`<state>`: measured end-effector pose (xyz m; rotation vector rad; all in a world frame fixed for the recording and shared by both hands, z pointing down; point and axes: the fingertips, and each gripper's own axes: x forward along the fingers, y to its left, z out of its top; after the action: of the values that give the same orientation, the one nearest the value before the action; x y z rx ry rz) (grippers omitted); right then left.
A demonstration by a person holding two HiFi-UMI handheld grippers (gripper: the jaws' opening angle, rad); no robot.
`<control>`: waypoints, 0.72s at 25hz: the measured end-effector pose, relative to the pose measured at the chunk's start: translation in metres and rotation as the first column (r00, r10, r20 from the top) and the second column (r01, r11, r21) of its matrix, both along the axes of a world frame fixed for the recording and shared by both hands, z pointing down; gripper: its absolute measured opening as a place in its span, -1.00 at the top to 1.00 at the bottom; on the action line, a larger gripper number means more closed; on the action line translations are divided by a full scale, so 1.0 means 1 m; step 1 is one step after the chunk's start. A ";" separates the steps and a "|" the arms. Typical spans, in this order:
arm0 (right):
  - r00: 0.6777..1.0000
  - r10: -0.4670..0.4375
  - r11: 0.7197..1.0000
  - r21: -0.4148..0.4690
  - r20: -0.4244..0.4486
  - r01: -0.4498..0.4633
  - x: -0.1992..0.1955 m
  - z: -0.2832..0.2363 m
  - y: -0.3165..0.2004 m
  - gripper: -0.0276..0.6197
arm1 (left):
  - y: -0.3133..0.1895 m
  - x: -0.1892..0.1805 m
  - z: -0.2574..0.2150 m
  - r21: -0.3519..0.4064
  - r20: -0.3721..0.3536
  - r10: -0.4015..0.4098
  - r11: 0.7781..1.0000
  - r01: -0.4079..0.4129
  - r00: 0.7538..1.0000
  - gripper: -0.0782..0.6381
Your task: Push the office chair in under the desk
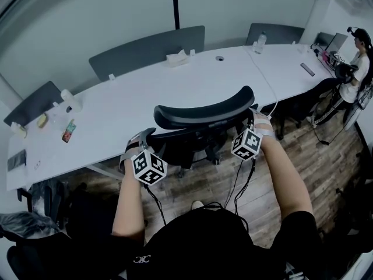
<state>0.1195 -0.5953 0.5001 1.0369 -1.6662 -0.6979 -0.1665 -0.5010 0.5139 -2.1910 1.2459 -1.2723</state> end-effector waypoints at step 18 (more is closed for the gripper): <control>0.997 -0.080 0.996 0.052 0.016 0.079 0.006 0.003 -0.012 0.11 | -0.002 0.012 0.000 0.029 -0.050 -0.041 0.999 0.043 0.998 0.05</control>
<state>0.1250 -0.6077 0.5030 1.0201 -1.7209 -0.7885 -0.1544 -0.5030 0.5140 -2.1990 1.3275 -1.2145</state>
